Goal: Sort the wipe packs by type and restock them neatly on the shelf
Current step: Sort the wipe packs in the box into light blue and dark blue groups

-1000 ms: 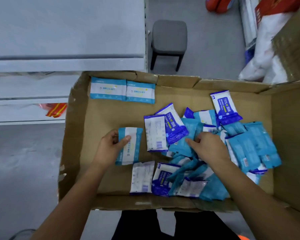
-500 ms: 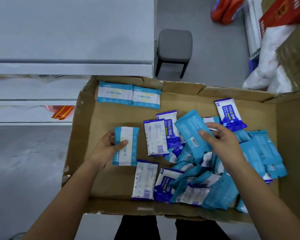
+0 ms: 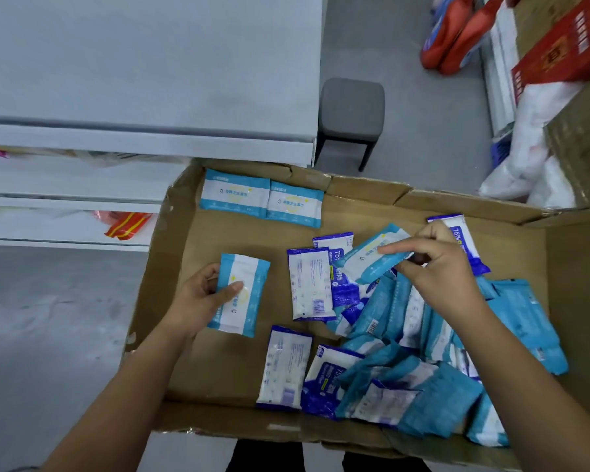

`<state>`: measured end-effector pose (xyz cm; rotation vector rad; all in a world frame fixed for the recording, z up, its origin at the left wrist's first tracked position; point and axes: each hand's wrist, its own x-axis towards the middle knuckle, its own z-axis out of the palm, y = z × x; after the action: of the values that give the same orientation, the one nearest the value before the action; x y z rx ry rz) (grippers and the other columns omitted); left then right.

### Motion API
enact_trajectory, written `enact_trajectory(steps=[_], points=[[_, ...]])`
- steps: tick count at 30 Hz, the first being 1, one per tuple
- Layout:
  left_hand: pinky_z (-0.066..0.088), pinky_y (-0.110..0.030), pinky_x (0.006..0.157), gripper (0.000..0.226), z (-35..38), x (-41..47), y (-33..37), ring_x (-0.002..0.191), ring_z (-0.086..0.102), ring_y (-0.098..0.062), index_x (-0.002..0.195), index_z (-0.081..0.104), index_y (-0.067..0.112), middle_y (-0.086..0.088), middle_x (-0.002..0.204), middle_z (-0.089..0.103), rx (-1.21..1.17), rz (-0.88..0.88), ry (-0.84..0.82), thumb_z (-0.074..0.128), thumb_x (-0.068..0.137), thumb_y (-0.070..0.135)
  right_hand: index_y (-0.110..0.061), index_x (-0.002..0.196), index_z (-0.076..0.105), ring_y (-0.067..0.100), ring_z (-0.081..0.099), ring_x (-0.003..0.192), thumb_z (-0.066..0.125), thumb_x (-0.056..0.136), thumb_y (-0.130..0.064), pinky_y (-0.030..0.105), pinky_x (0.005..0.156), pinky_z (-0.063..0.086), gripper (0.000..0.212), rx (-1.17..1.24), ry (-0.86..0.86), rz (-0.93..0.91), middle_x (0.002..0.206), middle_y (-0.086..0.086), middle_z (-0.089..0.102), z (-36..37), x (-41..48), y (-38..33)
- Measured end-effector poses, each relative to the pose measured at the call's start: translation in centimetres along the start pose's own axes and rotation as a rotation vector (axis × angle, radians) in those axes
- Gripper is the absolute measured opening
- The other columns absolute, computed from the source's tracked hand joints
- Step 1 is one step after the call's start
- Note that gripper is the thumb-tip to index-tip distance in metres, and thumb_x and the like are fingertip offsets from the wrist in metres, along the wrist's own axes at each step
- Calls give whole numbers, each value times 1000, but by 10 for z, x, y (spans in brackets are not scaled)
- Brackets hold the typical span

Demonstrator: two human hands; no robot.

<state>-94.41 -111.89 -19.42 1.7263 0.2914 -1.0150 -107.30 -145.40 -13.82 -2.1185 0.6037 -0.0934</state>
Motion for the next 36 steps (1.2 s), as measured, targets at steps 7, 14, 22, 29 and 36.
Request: enact_trajectory(steps=[7,14,22,29,36], points=[[58,-53,88,27,2,1,-1,95,74,-29,118,63,17,-6,104,76,-10,-64,-26,69,91,19,-41,101,74,13,58,79,66,88,3,21,77,46,46,47,-44,74,78,0,53,7,-15,15],[57,-51,90,24,2,6,4,95,74,-26,117,64,22,-3,104,76,31,-86,-62,66,93,19,-30,86,67,36,54,67,57,97,-10,42,58,47,24,256,-83,260,92,2,71,11,-21,17],[61,-32,70,26,1,5,14,93,75,-23,117,66,16,-7,105,76,115,-85,-152,65,93,9,-23,122,47,23,71,98,73,84,-2,34,75,60,50,595,-69,471,109,1,74,25,-1,14],[59,-23,59,22,-9,-1,24,83,76,-16,114,67,12,-3,99,78,80,-88,-100,65,93,7,-17,112,65,29,71,100,72,84,-3,39,83,59,32,563,-199,456,104,7,76,39,22,1],[60,-30,66,24,-24,-6,24,88,76,-19,112,68,15,4,98,78,81,-80,-31,70,89,9,-39,113,53,11,73,87,69,85,-1,29,63,58,49,416,-376,456,108,-4,71,73,52,-27]])
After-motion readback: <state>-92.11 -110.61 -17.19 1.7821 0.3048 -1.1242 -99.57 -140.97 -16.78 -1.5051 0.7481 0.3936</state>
